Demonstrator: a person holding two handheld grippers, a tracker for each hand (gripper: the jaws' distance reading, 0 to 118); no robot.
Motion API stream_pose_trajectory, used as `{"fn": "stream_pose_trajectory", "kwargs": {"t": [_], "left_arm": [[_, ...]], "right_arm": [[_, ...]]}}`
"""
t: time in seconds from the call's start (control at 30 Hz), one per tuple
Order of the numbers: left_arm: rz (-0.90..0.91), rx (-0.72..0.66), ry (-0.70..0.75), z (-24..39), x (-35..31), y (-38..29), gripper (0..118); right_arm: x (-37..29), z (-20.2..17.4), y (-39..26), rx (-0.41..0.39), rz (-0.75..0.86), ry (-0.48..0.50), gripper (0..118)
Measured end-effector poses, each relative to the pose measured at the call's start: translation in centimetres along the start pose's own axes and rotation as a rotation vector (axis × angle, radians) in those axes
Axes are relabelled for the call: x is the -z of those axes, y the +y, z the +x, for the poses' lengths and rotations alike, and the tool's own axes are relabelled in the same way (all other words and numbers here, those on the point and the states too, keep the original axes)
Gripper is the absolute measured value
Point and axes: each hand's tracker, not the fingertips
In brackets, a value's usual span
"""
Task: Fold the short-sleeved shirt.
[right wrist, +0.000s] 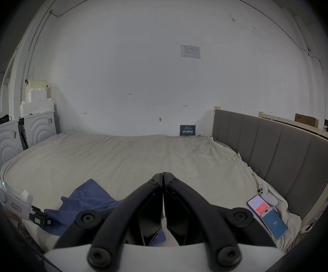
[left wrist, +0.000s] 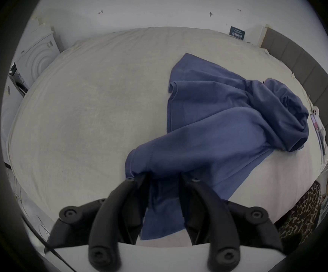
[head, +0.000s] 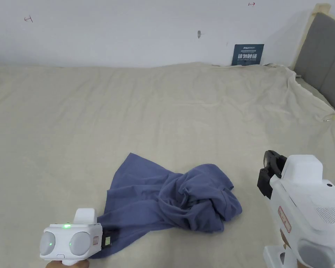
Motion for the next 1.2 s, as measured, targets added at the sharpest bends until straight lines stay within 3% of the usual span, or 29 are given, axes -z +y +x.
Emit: {"fn": "stream_pose_trajectory", "kwargs": {"t": [0.1, 0.23, 0.33, 0.37, 0.4, 0.47, 0.57, 0.6, 0.83, 0.9, 0.93, 1.0, 1.03, 1.2], "left_arm": [[0.005, 0.032, 0.005, 0.8, -0.1, 0.0, 4], [0.003, 0.078, -0.006, 1.1, -0.1, 0.0, 0], [0.063, 0.031, -0.063, 0.4, -1.7, 0.1, 0], [0.084, 0.021, -0.081, 0.2, -2.4, 0.2, 0], [0.097, 0.023, -0.093, 0.0, -3.1, 0.4, 0], [0.105, 0.01, -0.126, -0.4, -4.3, 1.0, 0], [0.125, -0.026, -0.174, -1.2, -5.5, 1.8, 0], [0.135, -0.04, -0.187, -1.4, -5.8, 2.1, 0], [0.147, -0.076, -0.207, -1.9, -5.8, 2.8, 0], [0.143, -0.076, -0.206, -1.7, -5.7, 2.9, 0], [0.141, -0.076, -0.205, -1.7, -5.6, 2.8, 0], [0.141, -0.079, -0.205, -1.7, -5.5, 2.9, 0], [0.14, -0.08, -0.206, -1.8, -5.5, 2.9, 0], [0.157, -0.111, -0.223, -2.3, -5.9, 3.0, 0]], "right_arm": [[0.7, 0.4, -0.6, 0.0, -0.033, -0.002, 0], [2.6, 1.2, -1.7, 0.025, -0.156, -0.002, 0], [5.4, 2.2, -3.5, 0.057, -0.308, 0.025, 0], [6.4, 2.5, -4.2, 0.083, -0.349, 0.035, 12], [7.5, 2.9, -5.1, 0.105, -0.395, 0.041, 31], [9.2, 3.4, -6.8, 0.161, -0.455, 0.071, 38], [11.9, 3.6, -9.2, 0.185, -0.556, 0.085, 88], [12.8, 3.6, -10.0, 0.192, -0.572, 0.087, 91], [15.8, 1.3, -12.6, 0.166, -0.696, 0.133, 88], [16.3, 0.7, -12.9, 0.15, -0.707, 0.142, 74], [16.0, 0.2, -12.8, 0.15, -0.706, 0.153, 61], [15.8, -0.4, -12.6, 0.16, -0.713, 0.186, 20], [15.7, -0.6, -12.5, 0.16, -0.711, 0.203, 6], [12.6, -1.2, -9.5, 0.117, -0.621, 0.189, 5]]}}
